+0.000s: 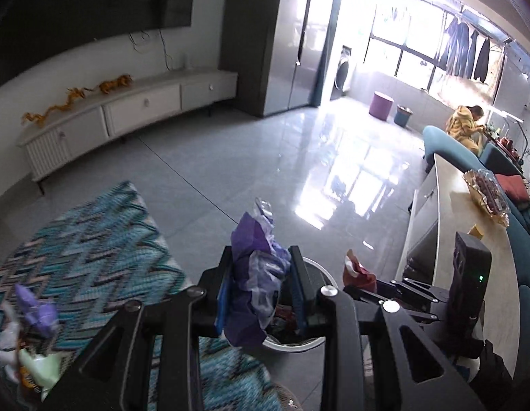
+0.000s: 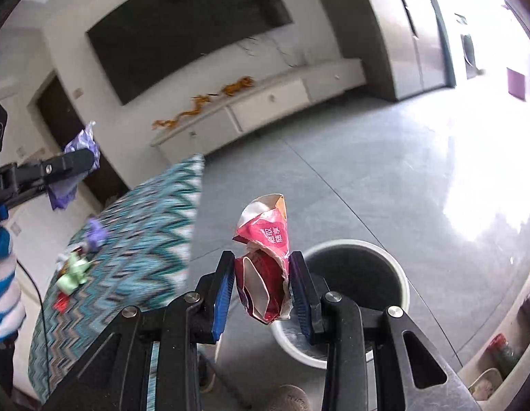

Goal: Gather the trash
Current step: 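Carry both wrappers over the trash bin and open both grippers, then move both open grippers back to the wrapper pile on the rug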

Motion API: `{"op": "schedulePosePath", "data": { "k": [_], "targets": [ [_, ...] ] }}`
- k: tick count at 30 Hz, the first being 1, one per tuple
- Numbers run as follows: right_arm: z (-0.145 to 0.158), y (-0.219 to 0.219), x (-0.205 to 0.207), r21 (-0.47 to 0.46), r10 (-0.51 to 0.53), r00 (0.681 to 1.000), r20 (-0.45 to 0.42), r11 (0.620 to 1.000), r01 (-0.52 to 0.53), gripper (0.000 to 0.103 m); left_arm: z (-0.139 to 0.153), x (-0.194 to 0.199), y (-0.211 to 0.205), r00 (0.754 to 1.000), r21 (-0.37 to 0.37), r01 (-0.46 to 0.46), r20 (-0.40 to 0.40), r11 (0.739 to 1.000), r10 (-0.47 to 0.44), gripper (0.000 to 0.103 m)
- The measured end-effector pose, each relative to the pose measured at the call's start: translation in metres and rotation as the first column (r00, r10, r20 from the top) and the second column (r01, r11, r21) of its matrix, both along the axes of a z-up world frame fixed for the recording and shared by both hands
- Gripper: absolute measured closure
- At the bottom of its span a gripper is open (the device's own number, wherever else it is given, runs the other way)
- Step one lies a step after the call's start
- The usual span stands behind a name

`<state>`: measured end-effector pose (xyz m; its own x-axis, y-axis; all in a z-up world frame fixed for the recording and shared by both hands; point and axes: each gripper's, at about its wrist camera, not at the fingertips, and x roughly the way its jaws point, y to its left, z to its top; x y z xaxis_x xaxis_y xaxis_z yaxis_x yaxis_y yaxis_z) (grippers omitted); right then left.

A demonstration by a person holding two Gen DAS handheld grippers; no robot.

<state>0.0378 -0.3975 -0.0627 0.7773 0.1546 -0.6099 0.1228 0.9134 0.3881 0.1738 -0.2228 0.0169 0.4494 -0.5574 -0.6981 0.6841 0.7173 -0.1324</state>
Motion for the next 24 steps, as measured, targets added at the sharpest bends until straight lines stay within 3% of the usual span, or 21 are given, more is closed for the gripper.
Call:
{"op": "schedulePosePath", "data": {
  "k": [8, 10, 12, 14, 16, 17, 24],
  "targets": [
    [-0.05, -0.04, 0.033, 0.016, -0.089, 0.99, -0.106, 0.996, 0.091, 0.069, -0.063, 0.03, -0.07, 0.987, -0.001, 0.084, -0.141, 0.996, -0.084, 0.072],
    [-0.061, -0.046, 0.037, 0.016, -0.108, 0.986, -0.129, 0.994, 0.111, 0.056, -0.073, 0.035, -0.08, 0.98, 0.003, 0.101, -0.175, 0.995, -0.099, 0.072],
    [-0.069, -0.05, 0.038, 0.018, -0.125, 0.981, -0.146, 0.991, 0.129, 0.053, -0.084, 0.037, -0.088, 0.973, 0.016, 0.113, -0.202, 0.993, -0.108, 0.07],
    [-0.074, -0.053, 0.037, 0.019, -0.14, 0.977, -0.163, 0.989, 0.145, 0.052, -0.088, 0.038, -0.09, 0.97, 0.015, 0.119, -0.216, 0.993, -0.113, 0.066],
    [-0.077, -0.054, 0.034, 0.024, -0.148, 0.974, -0.172, 0.988, 0.154, 0.05, -0.088, 0.038, -0.086, 0.97, 0.009, 0.114, -0.216, 0.993, -0.109, 0.051],
    [-0.078, -0.054, 0.032, 0.026, -0.149, 0.973, -0.174, 0.987, 0.156, 0.05, -0.086, 0.037, -0.083, 0.972, 0.006, 0.109, -0.212, 0.994, -0.105, 0.049],
    [-0.063, -0.045, 0.016, 0.043, -0.158, 0.976, -0.151, 0.985, 0.166, 0.048, -0.067, 0.029, -0.064, 0.978, -0.007, 0.091, -0.188, 0.996, -0.09, 0.047]
  ]
}}
